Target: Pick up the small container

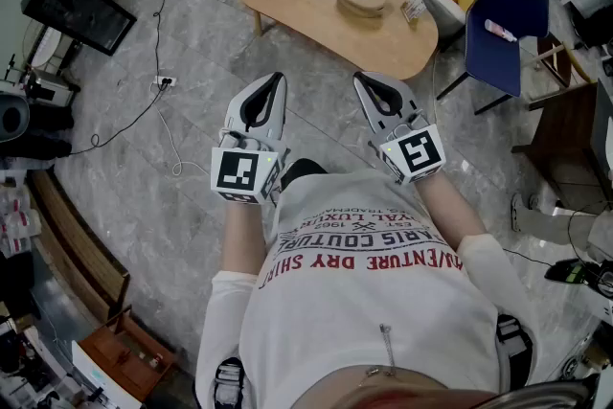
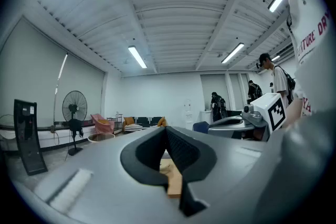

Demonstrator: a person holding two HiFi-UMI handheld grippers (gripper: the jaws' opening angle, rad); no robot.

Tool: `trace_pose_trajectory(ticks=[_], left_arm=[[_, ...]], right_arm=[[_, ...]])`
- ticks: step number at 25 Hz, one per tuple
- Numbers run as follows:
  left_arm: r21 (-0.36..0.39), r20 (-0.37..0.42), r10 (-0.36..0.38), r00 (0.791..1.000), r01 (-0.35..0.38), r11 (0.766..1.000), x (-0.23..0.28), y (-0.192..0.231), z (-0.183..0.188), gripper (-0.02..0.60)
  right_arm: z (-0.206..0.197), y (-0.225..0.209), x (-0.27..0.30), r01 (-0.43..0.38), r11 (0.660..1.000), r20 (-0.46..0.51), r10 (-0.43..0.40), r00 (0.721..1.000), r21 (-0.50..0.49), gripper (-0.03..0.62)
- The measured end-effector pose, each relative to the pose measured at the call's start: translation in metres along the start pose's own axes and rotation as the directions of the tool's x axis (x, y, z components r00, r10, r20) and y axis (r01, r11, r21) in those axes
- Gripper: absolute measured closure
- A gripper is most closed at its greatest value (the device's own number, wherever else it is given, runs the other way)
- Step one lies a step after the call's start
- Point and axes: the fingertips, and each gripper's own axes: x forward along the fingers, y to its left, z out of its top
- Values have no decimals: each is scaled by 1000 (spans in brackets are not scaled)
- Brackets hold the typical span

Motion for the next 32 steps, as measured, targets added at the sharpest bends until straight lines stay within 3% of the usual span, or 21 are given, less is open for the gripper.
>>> trace_pose_trajectory(ticks=[20,25,32], left_arm=[[-19,-18,26,1000,-26,999,14,16,-9,575],[-34,-38,29,999,-30,999,23,43,-20,575],[-53,-38,-2,999,0,999,59,120,-31,575]], right_arm=[[-11,-25,15,19,994,4,-19,1000,107,587],[-22,-28,43,27,993,-21,-24,999,115,586],[-30,-38,120,54,993,-56,-49,997,104,586]])
